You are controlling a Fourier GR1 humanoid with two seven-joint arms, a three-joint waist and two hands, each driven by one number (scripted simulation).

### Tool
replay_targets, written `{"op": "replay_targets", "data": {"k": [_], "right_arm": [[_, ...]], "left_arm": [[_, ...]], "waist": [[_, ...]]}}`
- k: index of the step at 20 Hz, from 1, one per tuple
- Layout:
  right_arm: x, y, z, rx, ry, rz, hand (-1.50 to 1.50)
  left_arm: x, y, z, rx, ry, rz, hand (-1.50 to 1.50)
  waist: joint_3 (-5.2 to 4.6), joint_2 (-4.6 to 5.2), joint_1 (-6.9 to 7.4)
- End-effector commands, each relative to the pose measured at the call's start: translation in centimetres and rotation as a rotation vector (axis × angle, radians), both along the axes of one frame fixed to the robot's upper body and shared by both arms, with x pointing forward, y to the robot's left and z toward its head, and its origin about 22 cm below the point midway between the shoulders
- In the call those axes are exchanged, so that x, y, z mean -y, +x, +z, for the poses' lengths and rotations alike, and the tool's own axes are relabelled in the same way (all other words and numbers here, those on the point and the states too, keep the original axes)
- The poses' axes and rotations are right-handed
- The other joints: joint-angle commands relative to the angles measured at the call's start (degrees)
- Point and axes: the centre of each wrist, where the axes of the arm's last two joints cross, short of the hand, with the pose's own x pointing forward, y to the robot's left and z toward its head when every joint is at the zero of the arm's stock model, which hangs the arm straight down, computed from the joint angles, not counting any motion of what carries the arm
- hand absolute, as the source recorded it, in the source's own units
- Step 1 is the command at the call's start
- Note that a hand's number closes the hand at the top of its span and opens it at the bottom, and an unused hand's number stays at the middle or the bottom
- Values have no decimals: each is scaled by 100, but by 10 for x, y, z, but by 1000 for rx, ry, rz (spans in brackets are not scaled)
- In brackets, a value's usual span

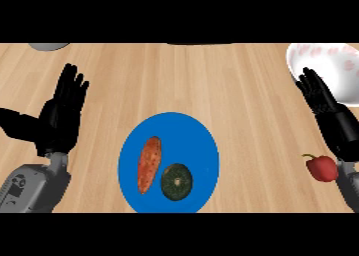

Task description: Pick the squash from the plate and place it in the bowl

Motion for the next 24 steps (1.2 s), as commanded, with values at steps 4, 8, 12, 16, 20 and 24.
{"op": "replay_targets", "data": {"k": [4,8,12,16,20,24], "right_arm": [[-66,-27,65,259,-53,-30,150],[17,-31,33,-11,-626,-313,-150],[-30,-72,1,-32,-386,-502,-150],[-68,-118,-16,-26,-448,-479,-150],[-87,-157,-12,-65,-473,-552,-150],[-109,-180,12,-76,-474,-625,-150]], "left_arm": [[-52,-7,-11,-40,235,69,0],[-63,-15,-18,-99,293,101,0],[-84,-23,-20,-132,327,145,0],[-88,-31,-25,-139,325,122,0],[-89,-36,-25,-140,328,122,0],[-89,-35,-17,-114,316,90,0]], "waist": [[46,17,94],[-122,-31,-311],[5,-141,-487],[7,-83,-317],[11,-63,-317],[13,2,-156]]}}
